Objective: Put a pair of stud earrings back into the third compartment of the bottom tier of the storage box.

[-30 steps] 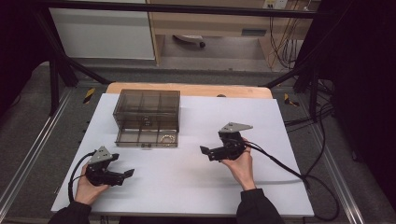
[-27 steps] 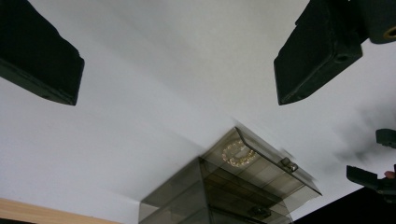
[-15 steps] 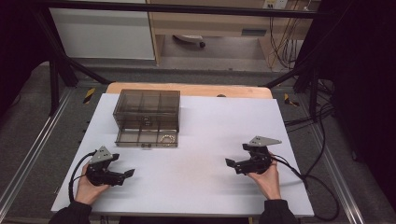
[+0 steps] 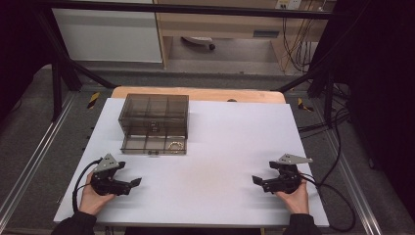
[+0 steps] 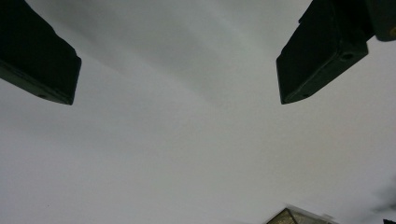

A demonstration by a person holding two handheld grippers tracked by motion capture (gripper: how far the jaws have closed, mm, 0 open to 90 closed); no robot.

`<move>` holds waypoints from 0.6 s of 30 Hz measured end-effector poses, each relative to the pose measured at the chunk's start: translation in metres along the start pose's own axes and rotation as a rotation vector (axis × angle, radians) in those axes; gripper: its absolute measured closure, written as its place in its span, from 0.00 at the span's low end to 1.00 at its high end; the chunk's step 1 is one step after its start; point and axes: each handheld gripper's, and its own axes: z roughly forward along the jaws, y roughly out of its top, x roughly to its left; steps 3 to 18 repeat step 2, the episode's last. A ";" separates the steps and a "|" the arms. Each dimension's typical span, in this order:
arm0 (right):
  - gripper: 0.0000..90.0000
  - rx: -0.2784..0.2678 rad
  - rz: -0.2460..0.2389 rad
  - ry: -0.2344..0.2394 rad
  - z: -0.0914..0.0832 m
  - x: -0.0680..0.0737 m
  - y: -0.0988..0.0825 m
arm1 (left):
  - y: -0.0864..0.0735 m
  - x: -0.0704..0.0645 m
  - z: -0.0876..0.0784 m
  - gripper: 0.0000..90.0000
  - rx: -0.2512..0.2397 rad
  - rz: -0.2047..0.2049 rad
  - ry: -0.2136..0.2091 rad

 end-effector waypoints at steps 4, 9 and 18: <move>0.01 0.007 -0.003 0.001 -0.001 -0.001 -0.001 | 0.000 0.000 0.000 0.07 0.000 0.000 0.000; 0.01 0.007 -0.003 0.001 -0.001 -0.001 -0.001 | 0.000 0.000 0.000 0.07 0.000 0.000 0.000; 0.01 0.007 -0.003 0.001 -0.001 -0.001 -0.001 | 0.000 0.000 0.000 0.07 0.000 0.000 0.000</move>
